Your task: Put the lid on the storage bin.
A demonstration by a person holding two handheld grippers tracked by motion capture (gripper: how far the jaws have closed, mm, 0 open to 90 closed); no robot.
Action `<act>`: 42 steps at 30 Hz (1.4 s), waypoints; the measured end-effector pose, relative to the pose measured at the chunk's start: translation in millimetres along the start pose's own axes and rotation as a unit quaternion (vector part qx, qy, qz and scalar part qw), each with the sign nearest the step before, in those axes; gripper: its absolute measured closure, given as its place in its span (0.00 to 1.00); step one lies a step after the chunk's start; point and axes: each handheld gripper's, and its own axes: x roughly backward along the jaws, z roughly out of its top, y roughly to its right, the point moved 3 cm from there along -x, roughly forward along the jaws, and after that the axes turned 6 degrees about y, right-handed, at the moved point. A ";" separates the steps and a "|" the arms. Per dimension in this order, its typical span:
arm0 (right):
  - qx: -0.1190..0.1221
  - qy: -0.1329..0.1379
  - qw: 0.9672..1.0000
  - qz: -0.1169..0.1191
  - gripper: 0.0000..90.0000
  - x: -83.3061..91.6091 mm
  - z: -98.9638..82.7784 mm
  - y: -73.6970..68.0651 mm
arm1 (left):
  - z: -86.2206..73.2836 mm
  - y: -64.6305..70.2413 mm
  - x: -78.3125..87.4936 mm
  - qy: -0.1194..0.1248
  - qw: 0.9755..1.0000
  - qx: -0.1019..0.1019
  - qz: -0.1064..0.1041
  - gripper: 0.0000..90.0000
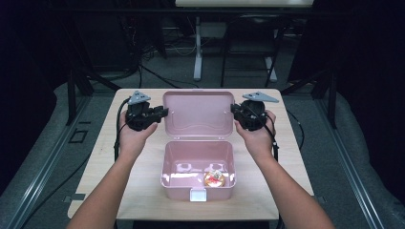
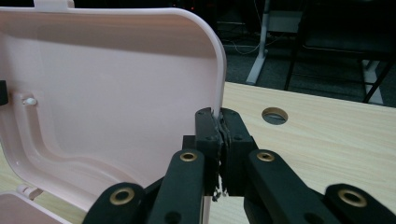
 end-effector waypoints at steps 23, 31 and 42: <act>-0.011 0.009 1.000 0.005 0.96 1.7 0.8 1.4 | 6.2 4.1 2.2 0.008 1.000 0.006 0.010 0.89; -0.002 0.012 1.000 0.006 0.97 5.0 2.1 -0.3 | 7.2 3.7 6.4 0.009 1.000 0.006 0.005 0.89; 0.003 0.021 1.000 0.003 0.97 5.8 4.5 0.9 | 12.8 5.8 6.0 0.012 1.000 -0.011 0.006 0.89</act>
